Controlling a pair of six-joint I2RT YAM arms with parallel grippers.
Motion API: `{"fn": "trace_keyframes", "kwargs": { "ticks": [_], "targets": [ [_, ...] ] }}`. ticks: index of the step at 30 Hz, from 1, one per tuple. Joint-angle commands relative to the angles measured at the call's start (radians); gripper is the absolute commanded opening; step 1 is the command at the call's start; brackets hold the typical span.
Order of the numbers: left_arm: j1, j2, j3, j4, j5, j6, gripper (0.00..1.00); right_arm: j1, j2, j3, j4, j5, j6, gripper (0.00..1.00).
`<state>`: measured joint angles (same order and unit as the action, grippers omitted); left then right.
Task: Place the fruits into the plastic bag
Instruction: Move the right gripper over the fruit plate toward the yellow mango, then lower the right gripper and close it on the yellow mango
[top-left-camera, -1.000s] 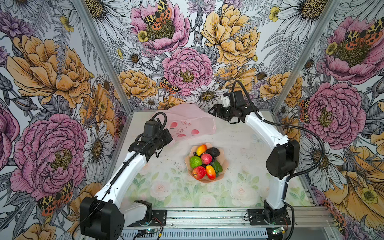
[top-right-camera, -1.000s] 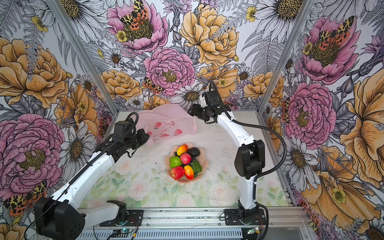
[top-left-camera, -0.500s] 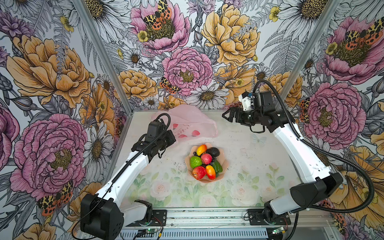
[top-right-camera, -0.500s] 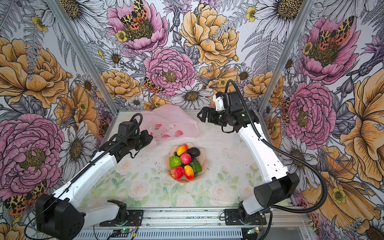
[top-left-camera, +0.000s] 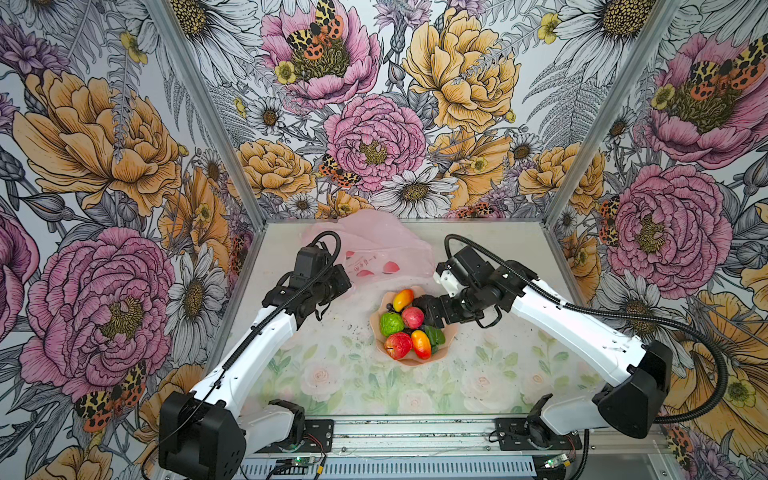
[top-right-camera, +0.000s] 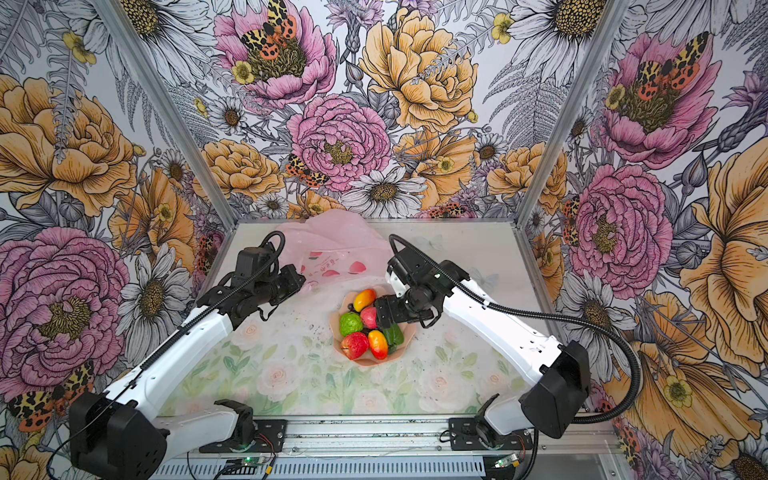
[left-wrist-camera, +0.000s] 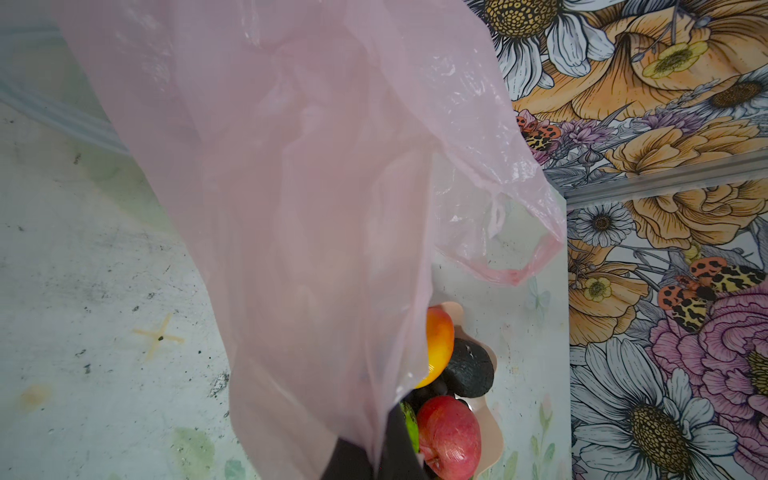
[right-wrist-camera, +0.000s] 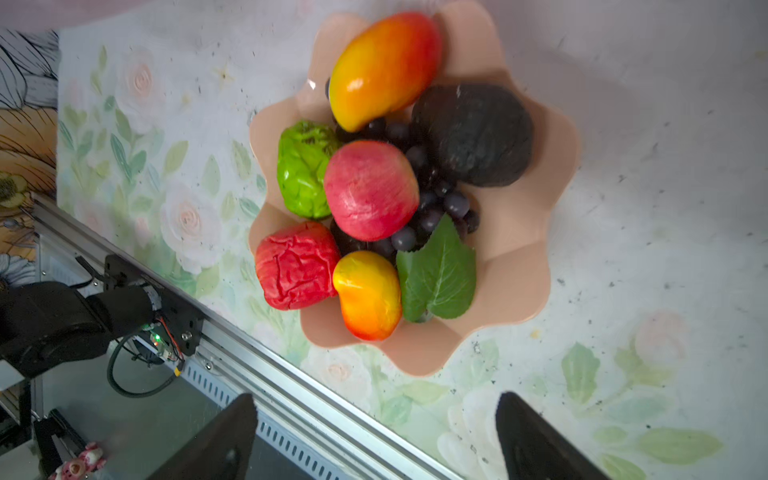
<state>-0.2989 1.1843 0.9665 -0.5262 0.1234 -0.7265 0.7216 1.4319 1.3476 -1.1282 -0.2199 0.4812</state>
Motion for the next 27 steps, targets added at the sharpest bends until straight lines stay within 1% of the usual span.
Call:
{"fn": "trace_keyframes", "kwargs": {
  "ticks": [1, 4, 5, 6, 9, 12, 27],
  "targets": [
    [-0.002, -0.018, -0.018, 0.003, 0.021, 0.021, 0.0, 0.052, 0.009, -0.047, 0.059, 0.064, 0.04, 0.85],
    [0.002, -0.02, -0.022, 0.002, 0.022, 0.021, 0.0, 0.066, 0.017, -0.1, 0.126, 0.08, 0.074, 0.78],
    [0.003, -0.021, -0.023, 0.003, 0.02, 0.022, 0.0, 0.096, 0.022, -0.117, 0.147, 0.083, 0.085, 0.76],
    [0.004, -0.021, -0.024, 0.002, 0.021, 0.021, 0.0, 0.099, 0.029, -0.127, 0.165, 0.086, 0.092, 0.74],
    [0.008, -0.021, -0.028, 0.002, 0.024, 0.021, 0.0, 0.117, 0.055, -0.142, 0.198, 0.107, 0.098, 0.7],
    [0.01, -0.023, -0.031, 0.003, 0.027, 0.021, 0.0, 0.131, 0.084, -0.15, 0.216, 0.113, 0.099, 0.67],
    [0.015, -0.03, -0.037, 0.002, 0.024, 0.01, 0.0, 0.147, 0.151, -0.192, 0.287, 0.112, 0.092, 0.65]
  ]
}}
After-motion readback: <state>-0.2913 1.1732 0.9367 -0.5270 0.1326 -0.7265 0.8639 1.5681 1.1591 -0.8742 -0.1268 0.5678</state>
